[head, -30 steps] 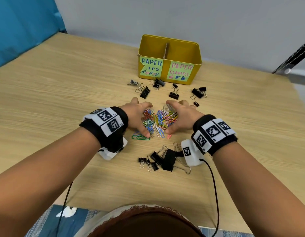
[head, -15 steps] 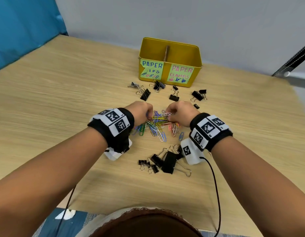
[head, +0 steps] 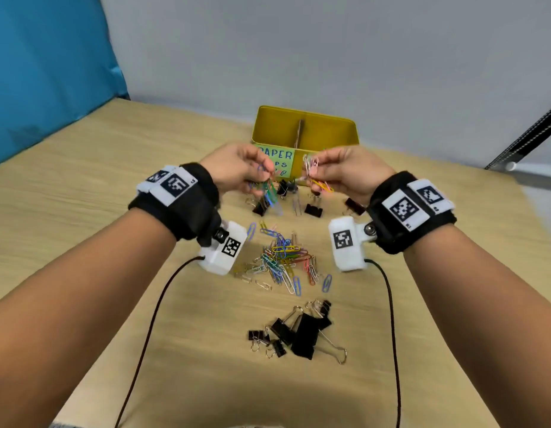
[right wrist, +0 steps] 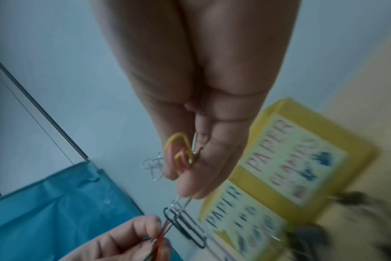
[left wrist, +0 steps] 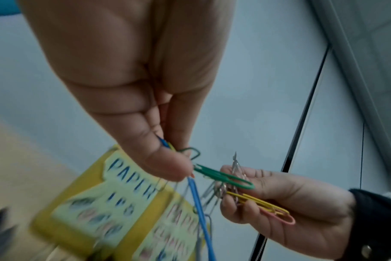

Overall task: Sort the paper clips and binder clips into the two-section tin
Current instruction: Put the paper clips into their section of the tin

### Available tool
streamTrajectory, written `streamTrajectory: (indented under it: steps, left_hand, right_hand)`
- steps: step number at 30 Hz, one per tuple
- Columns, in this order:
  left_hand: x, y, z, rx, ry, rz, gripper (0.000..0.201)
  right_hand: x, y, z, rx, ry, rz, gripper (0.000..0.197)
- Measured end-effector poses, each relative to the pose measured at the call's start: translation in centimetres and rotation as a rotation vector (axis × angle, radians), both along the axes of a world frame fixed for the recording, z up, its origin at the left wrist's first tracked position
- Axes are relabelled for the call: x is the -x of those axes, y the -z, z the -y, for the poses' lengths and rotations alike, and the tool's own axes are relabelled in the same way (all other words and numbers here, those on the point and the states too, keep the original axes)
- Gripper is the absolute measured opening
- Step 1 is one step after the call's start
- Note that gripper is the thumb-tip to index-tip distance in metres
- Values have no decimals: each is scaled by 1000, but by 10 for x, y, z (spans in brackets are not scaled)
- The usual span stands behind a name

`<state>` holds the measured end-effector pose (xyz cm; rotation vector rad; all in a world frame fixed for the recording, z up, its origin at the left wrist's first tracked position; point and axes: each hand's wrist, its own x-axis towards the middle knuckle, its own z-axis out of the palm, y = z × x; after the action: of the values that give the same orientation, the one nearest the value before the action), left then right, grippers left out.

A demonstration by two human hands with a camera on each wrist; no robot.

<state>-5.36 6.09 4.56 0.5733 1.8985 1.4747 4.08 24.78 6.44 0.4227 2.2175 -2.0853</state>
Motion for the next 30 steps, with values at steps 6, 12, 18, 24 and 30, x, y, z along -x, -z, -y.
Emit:
streamTrajectory:
  steps: [6,12,18,24,30]
  left_hand:
    - [48,-42,-34,-111,-217,-129,32]
    - [90,-28,-70,109,-397,-294,27]
    - [79,-25,-76,371,-171,-416,30]
    - [28,-26,-33,411,-9,-481,17]
    - [-27,28,-8,927,515,-545,41]
  right_hand:
    - [68,-50,0,121,123,-201,21]
    - [124,-28,0,8,309,-93,27]
    - [133,-9,6,-329,172,195,15]
    - [72,-9,21,-535,-32,127,16]
    - [12,39,51,-1013,-586,434,43]
